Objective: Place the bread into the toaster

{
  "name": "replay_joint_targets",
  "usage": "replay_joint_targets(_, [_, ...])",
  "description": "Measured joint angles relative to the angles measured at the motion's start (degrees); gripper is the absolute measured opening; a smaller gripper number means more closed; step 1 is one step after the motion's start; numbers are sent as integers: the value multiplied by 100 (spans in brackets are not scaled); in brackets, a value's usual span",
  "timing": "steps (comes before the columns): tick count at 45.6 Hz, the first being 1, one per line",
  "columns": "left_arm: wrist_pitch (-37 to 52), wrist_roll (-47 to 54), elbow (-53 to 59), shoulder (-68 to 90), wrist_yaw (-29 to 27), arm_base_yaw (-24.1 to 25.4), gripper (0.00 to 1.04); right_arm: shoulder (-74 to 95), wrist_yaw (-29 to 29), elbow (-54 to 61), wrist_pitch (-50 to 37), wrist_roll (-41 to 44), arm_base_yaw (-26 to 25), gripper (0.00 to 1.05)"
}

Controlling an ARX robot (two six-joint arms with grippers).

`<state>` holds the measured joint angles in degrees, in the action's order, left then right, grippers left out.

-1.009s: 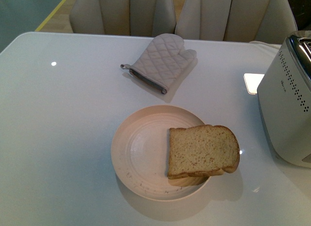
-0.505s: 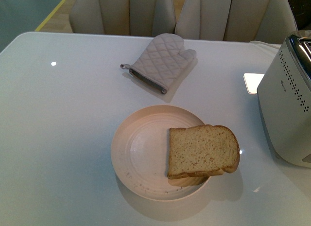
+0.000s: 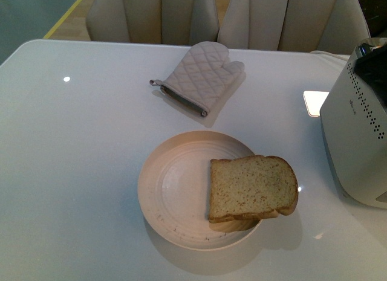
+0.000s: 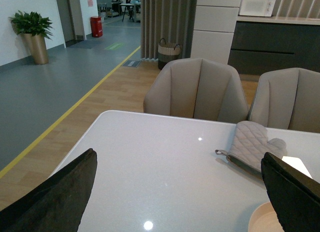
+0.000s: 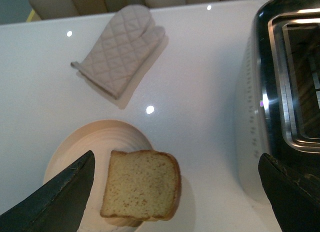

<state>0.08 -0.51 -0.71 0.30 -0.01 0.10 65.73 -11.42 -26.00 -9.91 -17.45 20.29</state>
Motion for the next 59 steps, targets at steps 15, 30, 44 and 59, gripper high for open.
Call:
replay_joint_targets(15, [0,0,0,0,0,0,98,2708,693,-883,-402,-1246,240,96])
replay_joint_targets(30, [0,0,0,0,0,0,98,4256,804,-885,-962,-2343,76,96])
replay_joint_targets(44, [0,0,0,0,0,0,98,5213,1235,-1008,-1547,-2684,-175,96])
replay_joint_targets(59, [0,0,0,0,0,0,98,5919,1589,-1453,-2170,-3115,-197,73])
